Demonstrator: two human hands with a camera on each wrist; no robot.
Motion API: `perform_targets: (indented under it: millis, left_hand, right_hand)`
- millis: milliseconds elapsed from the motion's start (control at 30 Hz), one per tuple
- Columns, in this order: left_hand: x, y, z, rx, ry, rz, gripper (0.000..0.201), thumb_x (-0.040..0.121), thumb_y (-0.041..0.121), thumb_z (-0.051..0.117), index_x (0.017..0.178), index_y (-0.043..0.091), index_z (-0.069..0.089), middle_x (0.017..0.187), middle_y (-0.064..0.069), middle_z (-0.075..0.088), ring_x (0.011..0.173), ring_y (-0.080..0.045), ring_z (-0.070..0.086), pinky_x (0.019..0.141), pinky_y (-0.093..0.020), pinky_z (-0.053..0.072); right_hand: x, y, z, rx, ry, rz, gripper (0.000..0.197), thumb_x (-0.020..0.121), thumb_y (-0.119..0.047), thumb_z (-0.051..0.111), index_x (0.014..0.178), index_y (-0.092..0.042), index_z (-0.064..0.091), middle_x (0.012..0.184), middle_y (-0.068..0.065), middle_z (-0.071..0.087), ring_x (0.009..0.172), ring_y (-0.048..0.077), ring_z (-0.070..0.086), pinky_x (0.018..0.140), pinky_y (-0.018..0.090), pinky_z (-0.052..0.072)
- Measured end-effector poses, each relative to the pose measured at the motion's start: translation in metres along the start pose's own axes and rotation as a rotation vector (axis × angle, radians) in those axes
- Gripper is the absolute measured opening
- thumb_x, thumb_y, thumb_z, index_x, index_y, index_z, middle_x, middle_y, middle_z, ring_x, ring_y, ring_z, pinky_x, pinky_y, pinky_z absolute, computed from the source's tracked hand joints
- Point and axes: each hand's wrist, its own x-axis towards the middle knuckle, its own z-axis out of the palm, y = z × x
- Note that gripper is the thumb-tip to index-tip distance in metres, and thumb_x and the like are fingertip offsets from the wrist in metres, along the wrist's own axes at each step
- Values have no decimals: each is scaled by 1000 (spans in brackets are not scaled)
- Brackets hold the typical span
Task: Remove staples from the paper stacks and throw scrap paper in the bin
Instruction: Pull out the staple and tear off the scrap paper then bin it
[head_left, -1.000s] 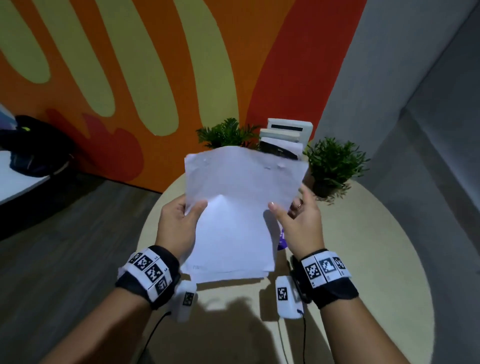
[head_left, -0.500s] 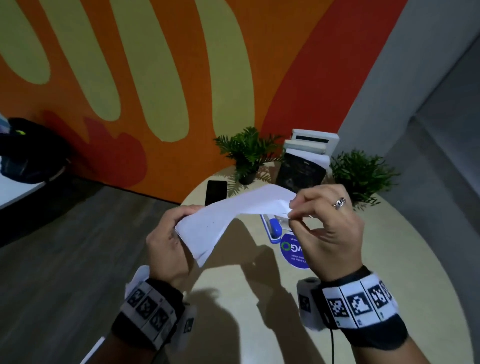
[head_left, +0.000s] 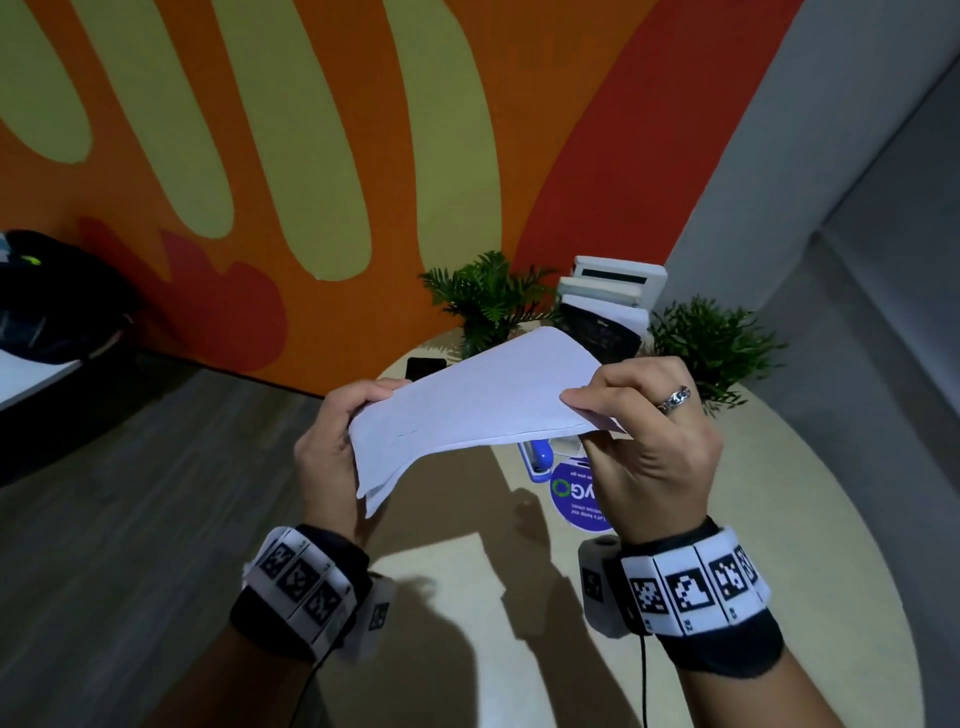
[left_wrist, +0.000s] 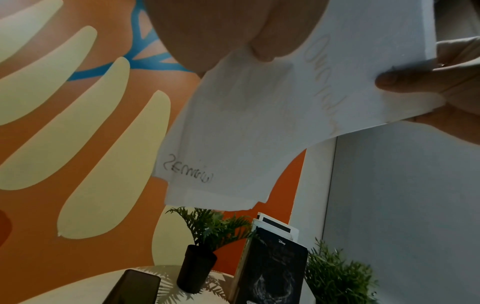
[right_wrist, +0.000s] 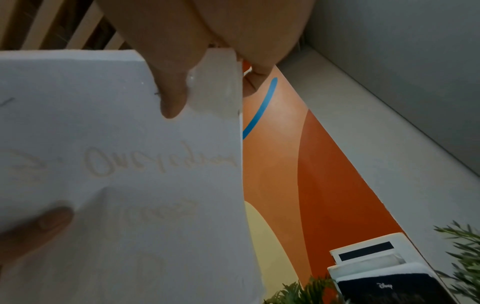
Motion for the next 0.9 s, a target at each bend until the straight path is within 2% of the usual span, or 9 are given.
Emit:
perform_targets:
  millis: [67, 133, 167, 233, 400, 533, 667, 800, 900]
  left_hand:
    - [-4, 5, 8, -7, -40, 82, 33, 89, 10, 54, 83, 36, 73, 86, 6, 74, 86, -10, 69, 80, -25, 55]
    - [-14, 15, 15, -153, -90, 210, 13, 88, 30, 60, 92, 31, 72, 100, -18, 70, 99, -38, 66, 88, -44, 53]
    - [-16, 18, 19, -185, -104, 226, 18, 87, 42, 64, 95, 28, 72, 102, -20, 69, 101, -42, 64, 89, -49, 51]
    - [-19, 19, 25, -236, -123, 233, 40, 84, 55, 66, 95, 16, 69, 101, -9, 73, 101, -37, 65, 90, -48, 51]
    - [-25, 19, 40, -240, -164, 234, 19, 86, 47, 66, 98, 33, 71, 104, 5, 75, 101, -23, 68, 87, -32, 53]
    - [-32, 19, 50, -216, -139, 228, 21, 84, 54, 68, 95, 37, 72, 101, 5, 74, 100, -31, 66, 89, -43, 51]
    - [-32, 12, 49, -55, -132, 247, 12, 85, 37, 66, 94, 44, 70, 96, 11, 72, 91, -32, 67, 80, -56, 55]
    - [-32, -3, 36, 232, -130, 229, 38, 88, 14, 59, 96, 51, 65, 96, 22, 68, 92, -8, 63, 79, -35, 52]
    - [-30, -10, 23, 212, -54, 113, 46, 86, -15, 60, 108, 25, 71, 100, 13, 72, 99, -1, 67, 83, -21, 51]
  right_hand:
    - [2, -2, -5, 9, 51, 18, 24, 67, 22, 62, 73, 2, 74, 76, 10, 63, 75, 29, 57, 62, 42, 47]
    - [1, -3, -11, -4, 80, -7, 19, 72, 18, 62, 69, 2, 73, 73, 11, 63, 74, 30, 57, 62, 45, 46]
    - [2, -2, -14, 2, 93, -16, 18, 76, 16, 62, 68, 3, 72, 72, 11, 63, 73, 30, 57, 62, 46, 46]
    - [4, -3, -20, 10, 117, -27, 17, 78, 13, 65, 66, 4, 72, 72, 11, 63, 72, 31, 57, 60, 47, 44]
    - [3, -6, -37, -17, 148, -42, 17, 77, 13, 66, 65, 3, 72, 71, 10, 63, 71, 30, 56, 58, 46, 42]
    - [3, -7, -47, -64, 129, -54, 13, 83, 5, 69, 74, -1, 76, 72, 8, 62, 70, 28, 52, 57, 44, 41]
    - [0, -2, -50, -59, 99, -60, 20, 90, -5, 63, 76, -2, 76, 73, 9, 61, 68, 29, 54, 58, 46, 41]
    - [-7, 11, -45, -31, 80, 4, 7, 78, 1, 73, 72, -2, 72, 76, 9, 64, 69, 28, 59, 59, 48, 46]
    - [-16, 22, -26, 132, 10, 314, 41, 74, -19, 85, 109, -14, 64, 94, -1, 66, 87, 19, 65, 80, 37, 53]
